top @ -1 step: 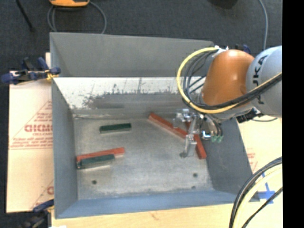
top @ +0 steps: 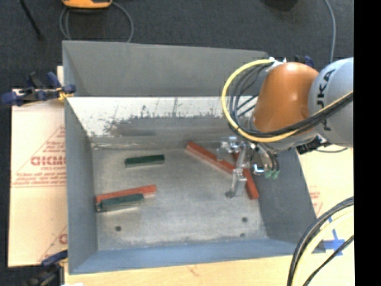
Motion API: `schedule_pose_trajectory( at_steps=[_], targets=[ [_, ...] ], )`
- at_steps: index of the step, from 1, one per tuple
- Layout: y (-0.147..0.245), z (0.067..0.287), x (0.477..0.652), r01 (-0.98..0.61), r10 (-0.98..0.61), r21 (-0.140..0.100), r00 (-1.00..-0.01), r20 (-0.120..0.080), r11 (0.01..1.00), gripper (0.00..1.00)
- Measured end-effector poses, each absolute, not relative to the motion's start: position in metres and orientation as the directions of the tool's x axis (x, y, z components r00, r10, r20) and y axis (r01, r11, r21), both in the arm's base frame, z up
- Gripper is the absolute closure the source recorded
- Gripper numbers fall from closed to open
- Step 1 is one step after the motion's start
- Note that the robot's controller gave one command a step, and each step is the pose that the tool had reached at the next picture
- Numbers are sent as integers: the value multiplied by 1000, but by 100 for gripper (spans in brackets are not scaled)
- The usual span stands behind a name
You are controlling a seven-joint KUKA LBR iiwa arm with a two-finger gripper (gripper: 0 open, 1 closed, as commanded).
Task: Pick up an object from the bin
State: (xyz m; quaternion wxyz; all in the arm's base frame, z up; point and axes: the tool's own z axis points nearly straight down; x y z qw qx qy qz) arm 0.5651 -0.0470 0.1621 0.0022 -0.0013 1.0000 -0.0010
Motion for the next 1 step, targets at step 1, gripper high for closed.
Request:
schedule_pose_trajectory(
  at_steps=[1],
  targets=[
    [-44,123,611,184,184,2,-983,-16,983,0]
  ],
)
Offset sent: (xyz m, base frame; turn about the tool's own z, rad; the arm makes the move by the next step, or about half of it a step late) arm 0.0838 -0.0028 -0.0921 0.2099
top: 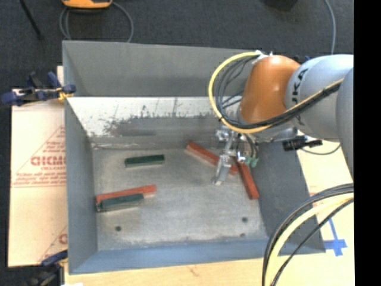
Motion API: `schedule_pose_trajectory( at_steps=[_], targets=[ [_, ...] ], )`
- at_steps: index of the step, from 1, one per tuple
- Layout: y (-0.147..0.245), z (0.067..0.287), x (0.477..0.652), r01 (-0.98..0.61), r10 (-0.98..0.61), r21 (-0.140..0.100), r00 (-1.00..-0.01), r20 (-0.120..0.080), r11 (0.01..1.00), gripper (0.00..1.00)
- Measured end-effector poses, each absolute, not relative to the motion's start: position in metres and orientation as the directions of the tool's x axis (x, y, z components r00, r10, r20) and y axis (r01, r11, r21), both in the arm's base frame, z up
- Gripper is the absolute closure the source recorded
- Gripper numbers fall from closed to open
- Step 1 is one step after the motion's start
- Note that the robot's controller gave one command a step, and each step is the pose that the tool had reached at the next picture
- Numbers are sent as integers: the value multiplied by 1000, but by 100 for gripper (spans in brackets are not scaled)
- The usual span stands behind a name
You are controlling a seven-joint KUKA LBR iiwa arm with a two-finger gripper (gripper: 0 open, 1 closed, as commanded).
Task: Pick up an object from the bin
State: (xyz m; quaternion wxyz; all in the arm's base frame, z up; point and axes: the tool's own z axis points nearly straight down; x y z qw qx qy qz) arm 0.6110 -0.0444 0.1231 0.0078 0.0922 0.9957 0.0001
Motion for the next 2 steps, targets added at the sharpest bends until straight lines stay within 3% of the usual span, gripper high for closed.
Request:
schedule_pose_trajectory(
  at_steps=[1,2],
  targets=[
    [-50,77,646,214,214,-1,-977,-6,977,0],
    [-50,71,638,470,470,2,-883,-2,883,0]
  ],
)
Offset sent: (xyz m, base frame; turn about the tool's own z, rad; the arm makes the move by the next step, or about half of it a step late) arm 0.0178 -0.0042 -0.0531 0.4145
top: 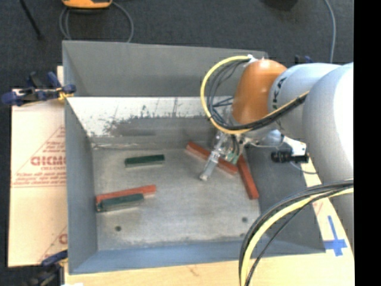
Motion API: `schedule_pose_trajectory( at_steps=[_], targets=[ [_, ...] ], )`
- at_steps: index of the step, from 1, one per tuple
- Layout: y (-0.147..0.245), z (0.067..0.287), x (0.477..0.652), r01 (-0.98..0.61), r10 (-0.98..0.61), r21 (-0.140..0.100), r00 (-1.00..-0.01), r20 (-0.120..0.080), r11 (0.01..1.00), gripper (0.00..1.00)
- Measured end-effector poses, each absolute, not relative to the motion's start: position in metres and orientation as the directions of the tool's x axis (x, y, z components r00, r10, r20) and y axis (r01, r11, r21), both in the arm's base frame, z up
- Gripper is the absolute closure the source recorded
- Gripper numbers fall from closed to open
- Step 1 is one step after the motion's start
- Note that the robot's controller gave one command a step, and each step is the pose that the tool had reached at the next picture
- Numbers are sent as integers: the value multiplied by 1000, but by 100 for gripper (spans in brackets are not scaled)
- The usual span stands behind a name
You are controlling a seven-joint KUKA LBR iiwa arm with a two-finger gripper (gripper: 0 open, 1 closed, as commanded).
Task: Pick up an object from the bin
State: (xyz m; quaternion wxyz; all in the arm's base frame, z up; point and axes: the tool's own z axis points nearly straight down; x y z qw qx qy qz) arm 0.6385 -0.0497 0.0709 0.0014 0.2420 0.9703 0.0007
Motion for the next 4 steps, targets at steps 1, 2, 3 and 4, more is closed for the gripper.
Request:
schedule_pose_trajectory(
  at_steps=[1,2,3,4],
  targets=[
    [-50,74,640,455,455,0,-891,-5,891,0],
    [-51,73,640,469,469,2,-883,-4,883,100],
    [-51,73,640,468,468,1,-884,-4,884,100],
    [-51,76,639,468,468,1,-884,-3,884,100]
  ],
)
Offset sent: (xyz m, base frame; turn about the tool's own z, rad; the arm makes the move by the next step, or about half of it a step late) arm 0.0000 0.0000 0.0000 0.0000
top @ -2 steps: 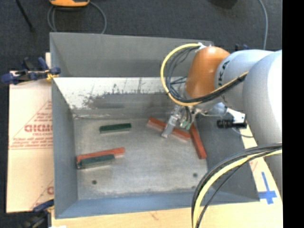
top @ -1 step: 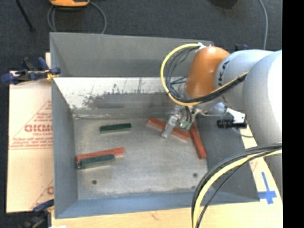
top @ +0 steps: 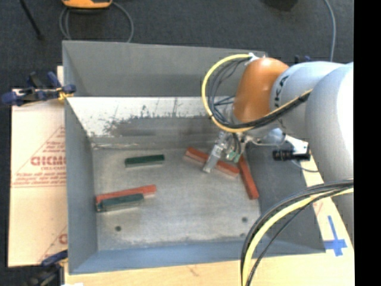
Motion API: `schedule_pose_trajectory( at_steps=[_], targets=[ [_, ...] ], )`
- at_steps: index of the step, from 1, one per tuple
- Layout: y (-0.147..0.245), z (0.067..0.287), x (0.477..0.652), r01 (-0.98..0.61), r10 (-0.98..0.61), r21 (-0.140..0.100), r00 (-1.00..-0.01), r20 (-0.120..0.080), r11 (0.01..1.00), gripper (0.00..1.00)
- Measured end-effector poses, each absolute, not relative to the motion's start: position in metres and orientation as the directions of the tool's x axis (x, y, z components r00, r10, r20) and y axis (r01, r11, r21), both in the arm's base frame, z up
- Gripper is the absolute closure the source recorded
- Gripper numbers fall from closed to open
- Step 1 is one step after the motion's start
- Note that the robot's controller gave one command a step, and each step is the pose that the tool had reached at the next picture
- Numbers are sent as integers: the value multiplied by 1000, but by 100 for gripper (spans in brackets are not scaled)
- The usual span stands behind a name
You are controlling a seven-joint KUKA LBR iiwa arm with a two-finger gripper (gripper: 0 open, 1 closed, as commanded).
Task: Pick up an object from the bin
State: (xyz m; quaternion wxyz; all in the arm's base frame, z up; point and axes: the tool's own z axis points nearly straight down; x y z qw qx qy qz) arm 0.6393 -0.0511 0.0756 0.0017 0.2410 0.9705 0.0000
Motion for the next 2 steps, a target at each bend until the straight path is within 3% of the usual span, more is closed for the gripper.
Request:
schedule_pose_trajectory(
  at_steps=[2],
  targets=[
    [-51,111,638,467,467,0,-884,1,884,100]
  ],
)
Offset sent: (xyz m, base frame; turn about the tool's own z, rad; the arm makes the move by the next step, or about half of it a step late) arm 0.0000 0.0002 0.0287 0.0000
